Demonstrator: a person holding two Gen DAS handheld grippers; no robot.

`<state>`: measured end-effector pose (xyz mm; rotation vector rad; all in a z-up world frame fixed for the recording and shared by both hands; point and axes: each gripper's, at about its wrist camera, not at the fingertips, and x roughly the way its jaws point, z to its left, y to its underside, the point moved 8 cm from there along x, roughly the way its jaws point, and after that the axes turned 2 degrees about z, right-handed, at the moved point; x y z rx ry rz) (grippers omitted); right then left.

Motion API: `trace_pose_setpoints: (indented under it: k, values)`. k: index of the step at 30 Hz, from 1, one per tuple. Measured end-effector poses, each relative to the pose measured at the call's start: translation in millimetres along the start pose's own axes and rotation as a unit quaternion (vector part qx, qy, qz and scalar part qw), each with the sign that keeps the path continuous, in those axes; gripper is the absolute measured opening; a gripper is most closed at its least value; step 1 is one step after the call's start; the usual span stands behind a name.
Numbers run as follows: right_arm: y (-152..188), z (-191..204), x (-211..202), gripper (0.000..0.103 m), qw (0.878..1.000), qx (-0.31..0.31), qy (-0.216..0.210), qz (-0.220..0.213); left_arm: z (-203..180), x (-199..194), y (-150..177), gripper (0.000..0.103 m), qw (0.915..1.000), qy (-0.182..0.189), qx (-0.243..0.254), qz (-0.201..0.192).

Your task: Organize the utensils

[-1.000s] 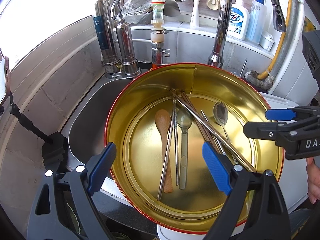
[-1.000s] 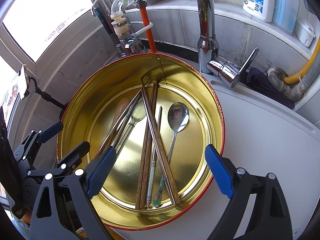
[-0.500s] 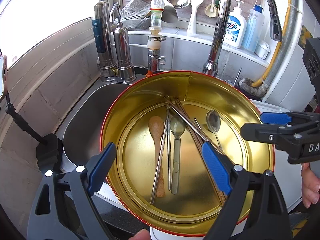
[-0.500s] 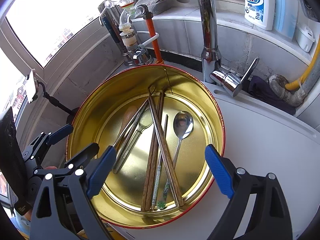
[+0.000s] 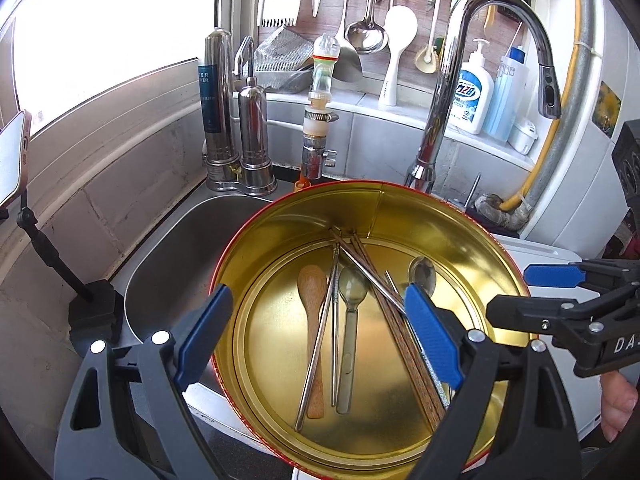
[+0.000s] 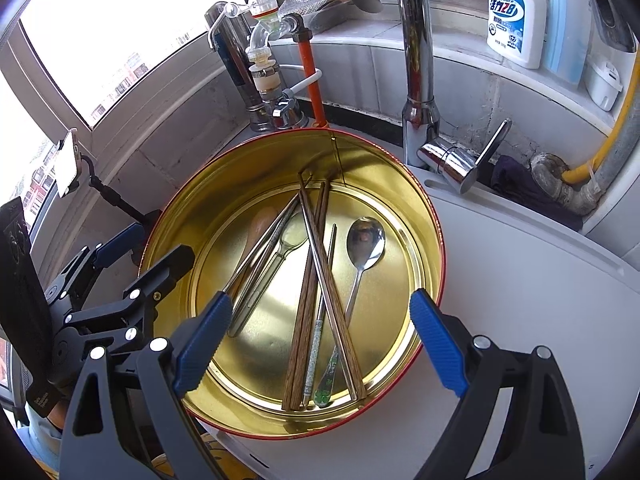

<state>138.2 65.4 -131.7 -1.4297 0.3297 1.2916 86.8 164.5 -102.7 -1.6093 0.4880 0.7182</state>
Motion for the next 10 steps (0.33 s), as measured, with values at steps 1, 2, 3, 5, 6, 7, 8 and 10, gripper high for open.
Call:
trace_pose_setpoints:
  k: [1, 2, 3, 5, 6, 7, 8, 10]
  values:
    - [1.8, 0.5, -2.9, 0.091, 1.0, 0.0, 0.001, -0.001, -2.0, -6.9, -0.3, 0.086, 0.9999, -0.002, 0.005, -0.01]
    - [3.7, 0.7, -6.2, 0.091, 1.0, 0.001, 0.003, -0.004, -5.1, -13.0, -0.6, 0.086, 0.9998, -0.001, 0.011, -0.014]
    - [5.8, 0.3, -10.4, 0.091, 1.0, 0.004, 0.004, -0.008, -9.8, -19.3, -0.6, 0.086, 0.9997, 0.003, 0.019, -0.013]
    - [10.0, -4.6, -23.4, 0.091, 1.0, 0.013, 0.009, -0.024, -21.0, -31.3, -2.2, 0.086, 0.9994, 0.0, 0.033, -0.006]
    - [12.8, -12.5, -32.6, 0.091, 0.999, 0.027, 0.016, -0.037, -29.1, -37.7, -3.6, 0.086, 0.9991, 0.001, 0.041, -0.006]
    - [16.8, -23.8, -42.2, 0.091, 0.997, 0.048, 0.029, -0.05, -42.0, -44.5, -5.2, 0.086, 0.9984, 0.02, 0.052, -0.01]
    - [22.6, -38.3, -53.6, 0.091, 0.994, 0.077, 0.043, -0.063, -57.7, -50.8, -5.8, 0.086, 0.9965, 0.048, 0.066, -0.015]
    - [41.4, -72.1, -82.8, 0.091, 0.982, 0.146, 0.073, -0.1, -95.0, -58.6, -2.2, 0.086, 0.9893, 0.095, 0.109, -0.019]
